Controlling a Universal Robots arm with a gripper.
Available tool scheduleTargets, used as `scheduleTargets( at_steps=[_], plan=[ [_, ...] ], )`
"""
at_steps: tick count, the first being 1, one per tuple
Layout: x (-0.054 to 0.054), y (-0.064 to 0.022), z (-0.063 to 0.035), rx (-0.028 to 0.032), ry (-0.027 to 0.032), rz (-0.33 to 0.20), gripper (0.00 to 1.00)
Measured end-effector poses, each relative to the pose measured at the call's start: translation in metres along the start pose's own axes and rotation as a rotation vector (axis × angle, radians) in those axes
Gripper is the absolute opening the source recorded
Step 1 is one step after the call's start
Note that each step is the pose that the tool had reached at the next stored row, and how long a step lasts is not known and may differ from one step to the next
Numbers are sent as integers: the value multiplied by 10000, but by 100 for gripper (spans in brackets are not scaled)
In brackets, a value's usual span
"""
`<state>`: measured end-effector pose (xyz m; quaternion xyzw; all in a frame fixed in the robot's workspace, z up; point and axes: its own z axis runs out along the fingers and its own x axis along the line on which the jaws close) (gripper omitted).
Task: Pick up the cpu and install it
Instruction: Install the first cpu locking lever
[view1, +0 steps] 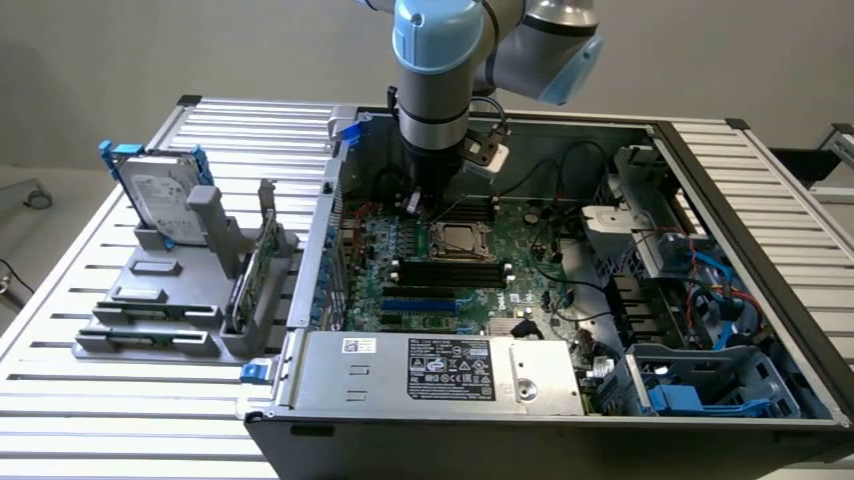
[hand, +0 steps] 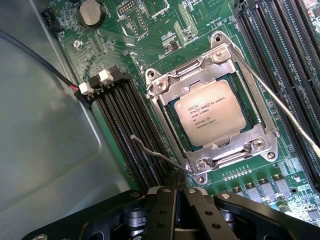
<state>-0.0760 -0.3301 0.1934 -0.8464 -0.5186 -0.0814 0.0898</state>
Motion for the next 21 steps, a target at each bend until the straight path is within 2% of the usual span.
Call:
scheduleTargets(
  at_steps=[21],
  plan=[
    [0, 0, 0, 0, 0, 0, 11]
  ],
)
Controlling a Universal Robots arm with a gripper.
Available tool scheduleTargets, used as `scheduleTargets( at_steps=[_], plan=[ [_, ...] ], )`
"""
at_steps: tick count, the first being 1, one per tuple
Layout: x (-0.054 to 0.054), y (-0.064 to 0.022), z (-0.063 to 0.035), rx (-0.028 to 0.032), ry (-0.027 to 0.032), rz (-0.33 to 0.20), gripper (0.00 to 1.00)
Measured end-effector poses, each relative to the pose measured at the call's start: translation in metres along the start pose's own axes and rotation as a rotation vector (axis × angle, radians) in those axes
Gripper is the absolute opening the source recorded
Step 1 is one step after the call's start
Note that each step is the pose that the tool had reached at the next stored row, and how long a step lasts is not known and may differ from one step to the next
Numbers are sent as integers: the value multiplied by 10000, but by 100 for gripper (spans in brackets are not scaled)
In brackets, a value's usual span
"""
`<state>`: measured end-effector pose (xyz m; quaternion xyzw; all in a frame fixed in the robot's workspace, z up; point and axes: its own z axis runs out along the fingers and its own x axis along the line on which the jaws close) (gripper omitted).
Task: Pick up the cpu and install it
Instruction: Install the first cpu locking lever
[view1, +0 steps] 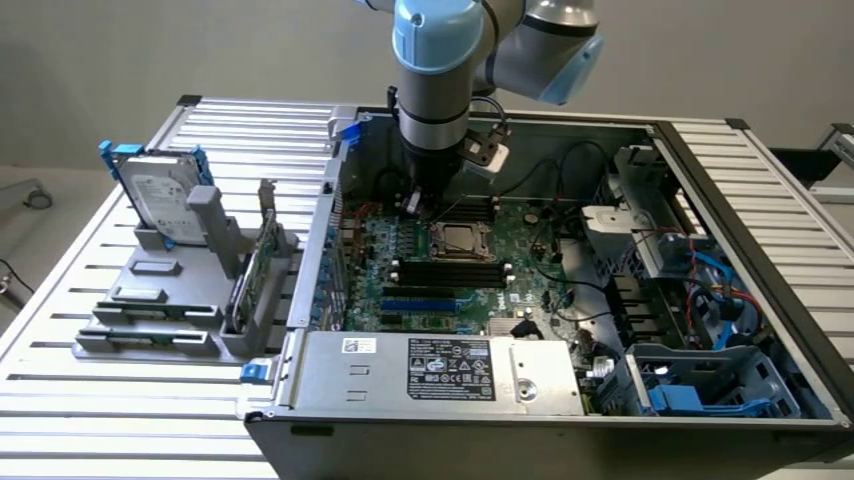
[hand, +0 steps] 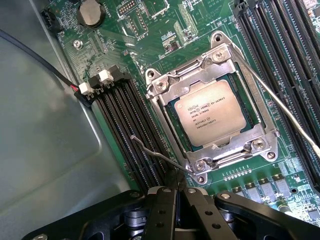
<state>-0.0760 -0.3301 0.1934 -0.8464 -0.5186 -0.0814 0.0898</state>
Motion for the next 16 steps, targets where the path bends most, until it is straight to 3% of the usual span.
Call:
scheduleTargets(
  at_steps=[16],
  plan=[
    [0, 0, 0, 0, 0, 0, 11]
  ],
)
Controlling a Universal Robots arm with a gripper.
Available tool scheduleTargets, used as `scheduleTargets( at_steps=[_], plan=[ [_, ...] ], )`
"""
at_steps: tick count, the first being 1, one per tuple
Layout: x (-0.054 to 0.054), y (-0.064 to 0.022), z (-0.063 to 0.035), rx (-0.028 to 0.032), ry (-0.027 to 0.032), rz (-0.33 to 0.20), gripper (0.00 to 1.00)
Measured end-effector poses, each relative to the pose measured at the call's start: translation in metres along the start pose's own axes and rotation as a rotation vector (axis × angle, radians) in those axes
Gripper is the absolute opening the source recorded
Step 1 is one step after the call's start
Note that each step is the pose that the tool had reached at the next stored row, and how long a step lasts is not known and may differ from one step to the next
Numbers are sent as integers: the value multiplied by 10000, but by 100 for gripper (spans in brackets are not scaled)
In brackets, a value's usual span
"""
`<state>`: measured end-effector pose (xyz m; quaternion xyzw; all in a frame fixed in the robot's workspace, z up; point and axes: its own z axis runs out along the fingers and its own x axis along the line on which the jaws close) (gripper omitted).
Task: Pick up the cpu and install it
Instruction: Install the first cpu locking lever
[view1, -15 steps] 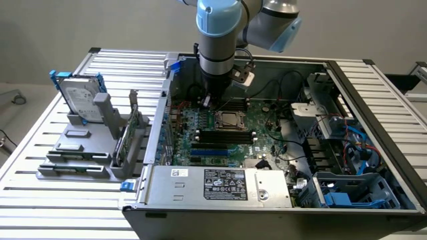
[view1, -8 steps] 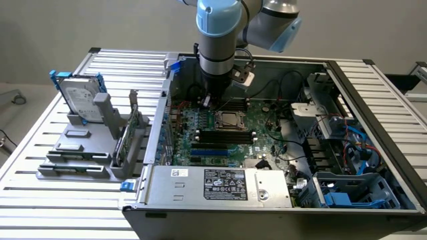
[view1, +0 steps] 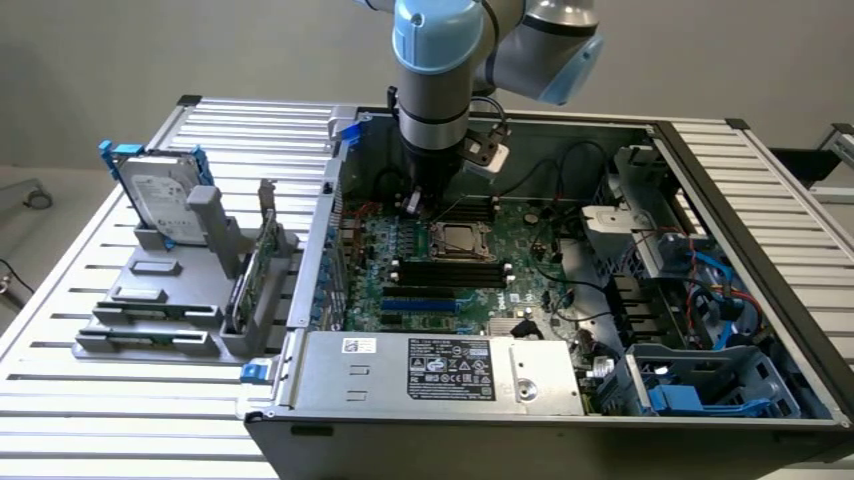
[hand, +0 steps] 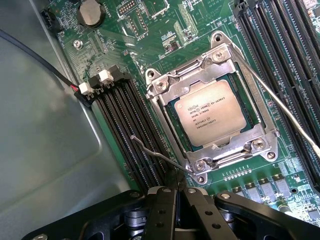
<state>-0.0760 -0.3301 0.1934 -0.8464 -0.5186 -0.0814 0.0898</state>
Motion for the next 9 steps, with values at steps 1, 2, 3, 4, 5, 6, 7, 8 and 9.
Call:
scheduleTargets(
  at_steps=[1, 2, 3, 4, 5, 6, 7, 8, 9],
  plan=[
    [0, 0, 0, 0, -1, 0, 11],
    [0, 0, 0, 0, 0, 0, 11],
    [0, 0, 0, 0, 0, 0, 11],
    [0, 0, 0, 0, 0, 0, 11],
    [0, 0, 0, 0, 0, 0, 11],
    [0, 0, 0, 0, 0, 0, 11],
    [0, 0, 0, 0, 0, 0, 11],
    [0, 0, 0, 0, 0, 0, 11],
    [0, 0, 0, 0, 0, 0, 11]
  ],
)
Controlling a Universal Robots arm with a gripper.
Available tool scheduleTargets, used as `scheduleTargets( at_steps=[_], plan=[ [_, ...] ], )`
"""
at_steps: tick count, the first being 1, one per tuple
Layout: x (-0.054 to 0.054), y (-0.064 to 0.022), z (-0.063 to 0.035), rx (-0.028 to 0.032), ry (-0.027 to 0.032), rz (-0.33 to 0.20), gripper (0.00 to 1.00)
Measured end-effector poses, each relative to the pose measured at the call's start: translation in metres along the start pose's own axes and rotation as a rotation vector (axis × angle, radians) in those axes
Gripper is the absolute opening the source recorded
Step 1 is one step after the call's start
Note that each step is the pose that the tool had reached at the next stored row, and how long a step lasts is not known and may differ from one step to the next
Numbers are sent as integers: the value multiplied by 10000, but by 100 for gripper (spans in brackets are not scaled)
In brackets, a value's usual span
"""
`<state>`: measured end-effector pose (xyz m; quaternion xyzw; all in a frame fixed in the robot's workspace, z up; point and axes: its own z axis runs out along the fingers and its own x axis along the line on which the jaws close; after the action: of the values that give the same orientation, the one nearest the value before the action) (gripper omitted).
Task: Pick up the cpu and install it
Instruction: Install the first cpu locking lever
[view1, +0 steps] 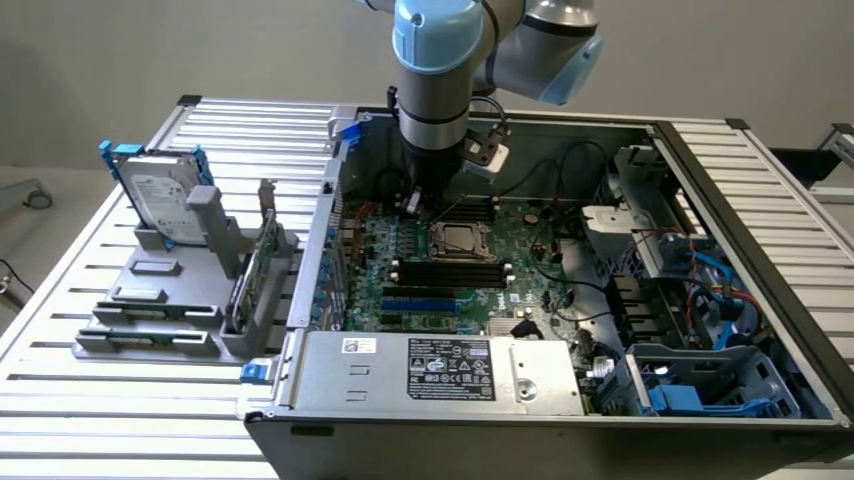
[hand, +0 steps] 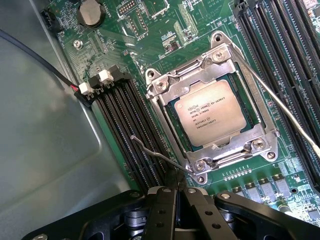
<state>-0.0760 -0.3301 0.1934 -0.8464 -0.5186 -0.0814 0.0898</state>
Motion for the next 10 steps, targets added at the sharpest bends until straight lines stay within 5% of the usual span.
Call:
scheduleTargets(
  at_steps=[10],
  plan=[
    [0, 0, 0, 0, 0, 0, 11]
  ],
)
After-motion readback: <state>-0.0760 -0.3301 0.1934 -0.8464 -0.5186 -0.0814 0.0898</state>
